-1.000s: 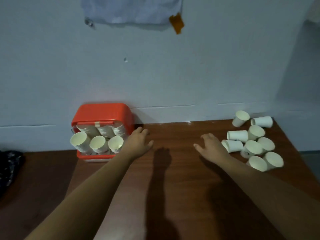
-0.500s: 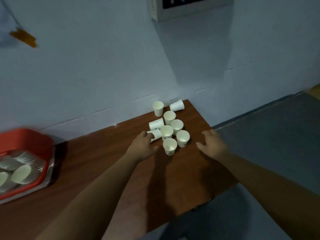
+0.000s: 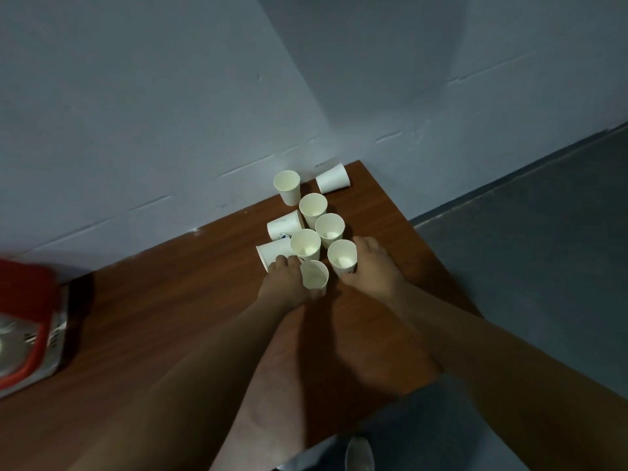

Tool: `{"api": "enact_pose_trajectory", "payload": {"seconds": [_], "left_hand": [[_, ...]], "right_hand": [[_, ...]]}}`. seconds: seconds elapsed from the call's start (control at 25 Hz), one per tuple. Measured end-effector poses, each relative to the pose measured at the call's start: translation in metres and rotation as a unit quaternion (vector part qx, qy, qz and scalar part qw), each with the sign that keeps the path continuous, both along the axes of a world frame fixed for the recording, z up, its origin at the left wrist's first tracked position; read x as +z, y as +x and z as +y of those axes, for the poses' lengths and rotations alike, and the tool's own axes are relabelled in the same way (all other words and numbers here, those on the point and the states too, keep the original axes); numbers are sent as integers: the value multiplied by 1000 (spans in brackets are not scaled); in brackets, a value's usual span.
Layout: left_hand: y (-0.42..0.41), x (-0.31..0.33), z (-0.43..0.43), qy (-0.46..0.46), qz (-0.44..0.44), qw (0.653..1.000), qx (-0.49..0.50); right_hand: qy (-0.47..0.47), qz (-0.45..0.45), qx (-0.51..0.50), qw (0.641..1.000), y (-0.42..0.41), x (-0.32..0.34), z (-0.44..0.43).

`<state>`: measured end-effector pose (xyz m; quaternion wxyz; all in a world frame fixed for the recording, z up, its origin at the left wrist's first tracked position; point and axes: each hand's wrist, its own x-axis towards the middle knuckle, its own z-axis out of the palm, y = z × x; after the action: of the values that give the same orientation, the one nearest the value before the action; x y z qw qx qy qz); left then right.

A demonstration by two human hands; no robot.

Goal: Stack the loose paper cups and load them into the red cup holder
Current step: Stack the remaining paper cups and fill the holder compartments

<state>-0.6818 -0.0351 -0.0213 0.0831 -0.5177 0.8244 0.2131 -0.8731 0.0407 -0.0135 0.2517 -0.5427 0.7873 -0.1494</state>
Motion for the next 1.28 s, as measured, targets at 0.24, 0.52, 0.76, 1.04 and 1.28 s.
{"api": "enact_pose_trajectory", "payload": {"seconds": [0.24,0.52,0.76,1.04,1.28], "left_hand": [[-5,-29,0,-10,36,999,-2],[-2,-42,8,-28,83,996,-16],[34,-8,13,6,129,990,48],[152,86,14,-50,182,971,144],[305,154,30,-120,193,941,252]], "right_hand": [[-6,52,40,998,5,-35,-23],[-17,104,50,993,10,-45,-21],[9,85,49,995,25,-17,-6],[-48,45,114,991,114,67,-23],[-99,-11,191,977,252,127,-59]]}}
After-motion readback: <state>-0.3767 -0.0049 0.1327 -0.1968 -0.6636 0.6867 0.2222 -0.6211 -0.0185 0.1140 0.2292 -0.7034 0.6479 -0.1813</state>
